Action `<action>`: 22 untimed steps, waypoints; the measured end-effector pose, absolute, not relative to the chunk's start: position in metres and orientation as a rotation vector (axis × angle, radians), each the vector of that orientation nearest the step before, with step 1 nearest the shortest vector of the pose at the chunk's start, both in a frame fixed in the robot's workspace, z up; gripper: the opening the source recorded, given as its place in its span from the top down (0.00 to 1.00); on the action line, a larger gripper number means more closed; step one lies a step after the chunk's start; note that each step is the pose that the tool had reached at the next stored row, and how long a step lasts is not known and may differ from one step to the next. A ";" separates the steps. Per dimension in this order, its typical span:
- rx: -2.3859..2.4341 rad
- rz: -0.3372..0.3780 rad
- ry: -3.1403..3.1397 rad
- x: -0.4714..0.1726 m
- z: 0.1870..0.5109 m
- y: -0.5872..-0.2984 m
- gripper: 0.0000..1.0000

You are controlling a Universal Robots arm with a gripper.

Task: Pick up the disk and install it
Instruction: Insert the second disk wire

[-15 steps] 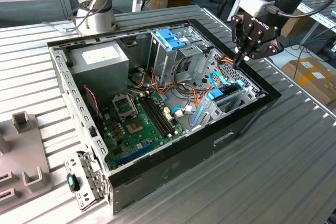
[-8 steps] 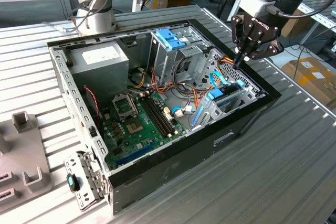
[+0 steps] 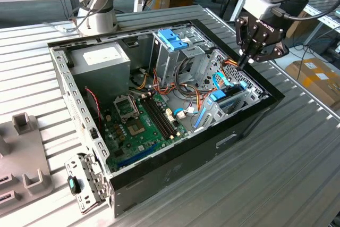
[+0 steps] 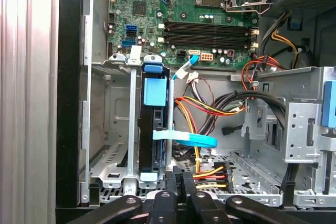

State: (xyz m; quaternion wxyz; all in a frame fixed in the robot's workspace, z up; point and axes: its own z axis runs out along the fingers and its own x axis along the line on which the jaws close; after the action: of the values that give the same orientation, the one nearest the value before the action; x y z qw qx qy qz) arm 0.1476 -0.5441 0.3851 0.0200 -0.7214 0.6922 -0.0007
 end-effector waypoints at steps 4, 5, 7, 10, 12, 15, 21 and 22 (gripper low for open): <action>-2.238 -0.002 2.147 0.148 0.385 -0.546 0.84; -2.238 -0.002 2.147 0.148 0.385 -0.546 0.84; -2.238 -0.002 2.148 0.148 0.385 -0.546 0.84; -2.238 -0.002 2.147 0.148 0.385 -0.546 0.84; -2.238 -0.002 2.147 0.148 0.385 -0.546 0.84; -2.238 -0.002 2.148 0.148 0.385 -0.546 0.84; -2.238 -0.002 2.148 0.148 0.383 -0.546 0.84; -2.238 -0.002 2.148 0.148 0.383 -0.546 0.84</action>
State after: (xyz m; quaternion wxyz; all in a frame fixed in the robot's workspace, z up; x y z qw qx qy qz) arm 0.1476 -0.5462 0.3829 0.0199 -0.7214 0.6922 -0.0008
